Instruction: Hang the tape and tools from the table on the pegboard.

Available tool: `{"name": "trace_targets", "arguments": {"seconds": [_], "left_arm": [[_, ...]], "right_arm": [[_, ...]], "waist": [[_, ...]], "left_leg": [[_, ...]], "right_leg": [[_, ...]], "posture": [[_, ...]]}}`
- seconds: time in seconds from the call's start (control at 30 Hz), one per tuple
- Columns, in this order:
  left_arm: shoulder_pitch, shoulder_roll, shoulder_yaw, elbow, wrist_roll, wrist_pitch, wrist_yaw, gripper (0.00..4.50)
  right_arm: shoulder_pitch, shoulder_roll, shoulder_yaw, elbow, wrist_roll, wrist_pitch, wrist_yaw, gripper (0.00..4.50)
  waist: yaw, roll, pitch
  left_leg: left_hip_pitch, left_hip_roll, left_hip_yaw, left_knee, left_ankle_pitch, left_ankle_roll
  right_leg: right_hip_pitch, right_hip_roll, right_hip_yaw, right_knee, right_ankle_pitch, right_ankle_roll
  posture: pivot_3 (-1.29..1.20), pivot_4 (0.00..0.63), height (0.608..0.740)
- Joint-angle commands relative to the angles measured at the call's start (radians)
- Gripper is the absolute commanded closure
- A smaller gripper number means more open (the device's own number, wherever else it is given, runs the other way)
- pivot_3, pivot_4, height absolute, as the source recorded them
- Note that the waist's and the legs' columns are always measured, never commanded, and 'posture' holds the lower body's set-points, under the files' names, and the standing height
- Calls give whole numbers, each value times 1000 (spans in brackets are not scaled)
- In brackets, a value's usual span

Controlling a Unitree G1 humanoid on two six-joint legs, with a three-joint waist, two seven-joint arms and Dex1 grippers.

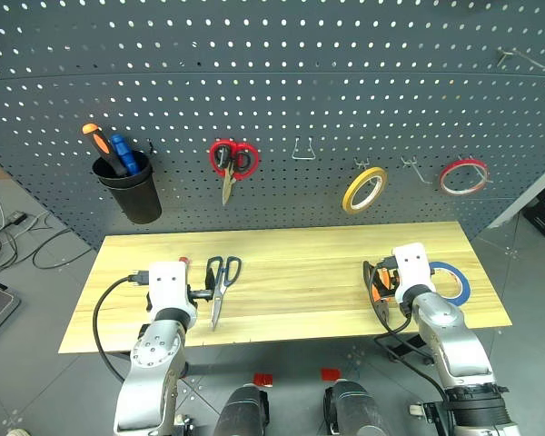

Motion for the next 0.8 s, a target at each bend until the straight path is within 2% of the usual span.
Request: {"name": "trace_targets", "arguments": {"seconds": [0.03, 0.2, 0.37, 0.6, 0.8], "left_arm": [[5, -4, 12, -51, 3, -17, 10, 19], [4, -1, 3, -55, -1, -8, 7, 19], [-77, 39, -37, -9, -17, 48, -59, 19], [-317, 116, -151, 141, -131, 123, -333, 19], [-563, 146, -298, 342, -152, 46, -594, 19]], "right_arm": [[-2, -8, -9, -32, -1, -8, 4, 0], [2, -21, -17, -38, 1, -2, 15, 0], [-14, -100, -59, -32, 23, 33, 74, 0], [-119, -287, -58, 67, 52, 186, 232, 0], [-221, -342, -76, 197, 90, 305, 299, 0]], "waist": [[1, 0, 0], [1, 0, 2], [3, 0, 14], [-8, 2, 50], [-34, 0, 96]], "left_leg": [[0, 0, 0, 0, 0, 0], [0, 0, 0, 0, 0, 0], [0, -1, 0, 0, 0, 0], [0, -1, 0, 1, 0, 0], [-1, 1, -1, 2, 0, 1]], "right_leg": [[0, 0, 0, 0, 0, 0], [0, 0, 0, 0, 0, 0], [0, 0, -1, 0, 0, 0], [1, 3, -1, 1, 0, 0], [0, 1, -1, 1, 0, -1]], "posture": [[-123, 186, 740], [-128, 200, 740], [-160, 226, 740], [-210, 290, 740], [-216, 335, 740]]}}
